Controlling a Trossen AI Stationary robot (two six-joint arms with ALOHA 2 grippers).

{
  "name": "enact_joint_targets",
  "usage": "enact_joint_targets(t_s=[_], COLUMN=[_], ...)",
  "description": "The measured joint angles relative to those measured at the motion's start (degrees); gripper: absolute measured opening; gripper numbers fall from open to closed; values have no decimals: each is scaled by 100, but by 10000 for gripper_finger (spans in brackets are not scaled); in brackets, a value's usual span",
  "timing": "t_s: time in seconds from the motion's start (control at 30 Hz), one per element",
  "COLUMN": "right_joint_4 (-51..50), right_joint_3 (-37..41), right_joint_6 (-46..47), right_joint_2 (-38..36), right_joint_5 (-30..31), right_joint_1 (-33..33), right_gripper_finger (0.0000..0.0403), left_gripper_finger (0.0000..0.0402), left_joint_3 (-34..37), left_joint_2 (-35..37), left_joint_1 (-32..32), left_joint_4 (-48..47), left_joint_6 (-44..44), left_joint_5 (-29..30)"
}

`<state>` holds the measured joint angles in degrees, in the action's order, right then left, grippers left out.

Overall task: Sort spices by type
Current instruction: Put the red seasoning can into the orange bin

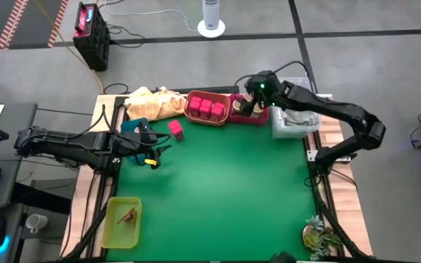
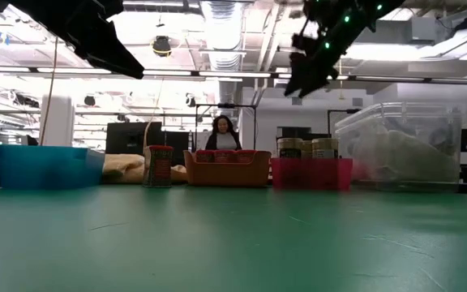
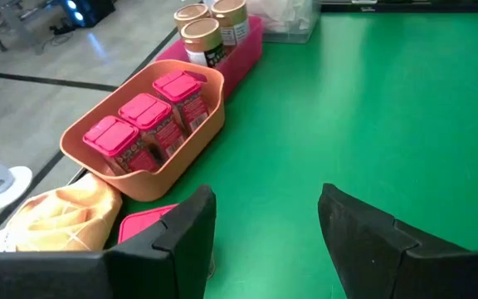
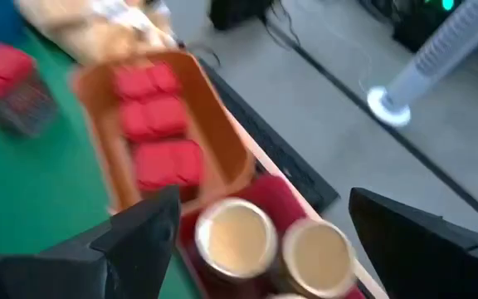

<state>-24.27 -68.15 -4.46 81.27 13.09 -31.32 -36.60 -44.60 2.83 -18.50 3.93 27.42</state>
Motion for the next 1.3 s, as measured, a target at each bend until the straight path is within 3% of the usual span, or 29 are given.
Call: enact_joint_targets(t_s=[0.37,0.53,0.6,0.7,0.83,1.03,1.3], right_joint_4=[2664,2701,2608,2286,2276,2702,3630], right_joint_3=[1039,991,988,985,1241,1803,2234], right_joint_6=[491,526,628,695,876,1355,1506], right_joint_2=[424,744,829,925,851,792,789], right_joint_5=[19,21,21,52,617,830,843], right_joint_1=[2106,2625,2807,3042,3318,3669,4080], right_gripper_finger=[376,376,376,376,372,358,344], left_gripper_finger=[204,201,195,185,179,187,220], left_joint_3=[0,-45,-249,-695,-1218,-1797,-2852], left_joint_2=[0,-282,-551,-1035,-1736,-2773,-4058], left_joint_1=[0,-146,-399,-893,-1538,-2005,-2047], left_joint_4=[11,115,-164,-639,-1158,-1709,-2937], left_joint_6=[196,0,-149,-537,-1248,-2473,-3649], left_joint_5=[0,383,278,-361,-946,-1016,-1224])
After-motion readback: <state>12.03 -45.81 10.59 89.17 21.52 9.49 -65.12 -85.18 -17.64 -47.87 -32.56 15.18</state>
